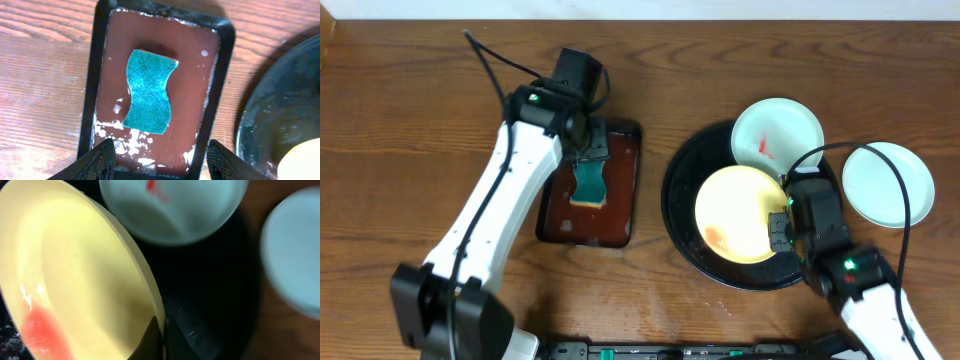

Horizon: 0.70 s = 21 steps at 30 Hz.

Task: Clean dirty plates on tray and stack at the side
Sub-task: 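Lift the yellow plate with the right gripper and carry it right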

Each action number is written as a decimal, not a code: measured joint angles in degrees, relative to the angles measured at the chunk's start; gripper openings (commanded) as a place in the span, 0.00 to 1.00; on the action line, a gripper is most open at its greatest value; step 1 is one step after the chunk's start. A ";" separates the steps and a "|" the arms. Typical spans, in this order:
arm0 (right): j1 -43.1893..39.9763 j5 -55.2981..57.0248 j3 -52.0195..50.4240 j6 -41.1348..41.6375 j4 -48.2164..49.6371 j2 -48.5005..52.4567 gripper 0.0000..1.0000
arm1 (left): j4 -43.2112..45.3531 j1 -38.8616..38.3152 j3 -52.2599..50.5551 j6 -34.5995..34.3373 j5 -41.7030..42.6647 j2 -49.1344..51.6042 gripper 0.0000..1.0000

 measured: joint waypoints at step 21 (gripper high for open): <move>26.49 31.36 4.50 -16.55 6.56 -1.22 0.01 | -4.22 0.00 0.02 -0.02 0.37 -3.21 0.82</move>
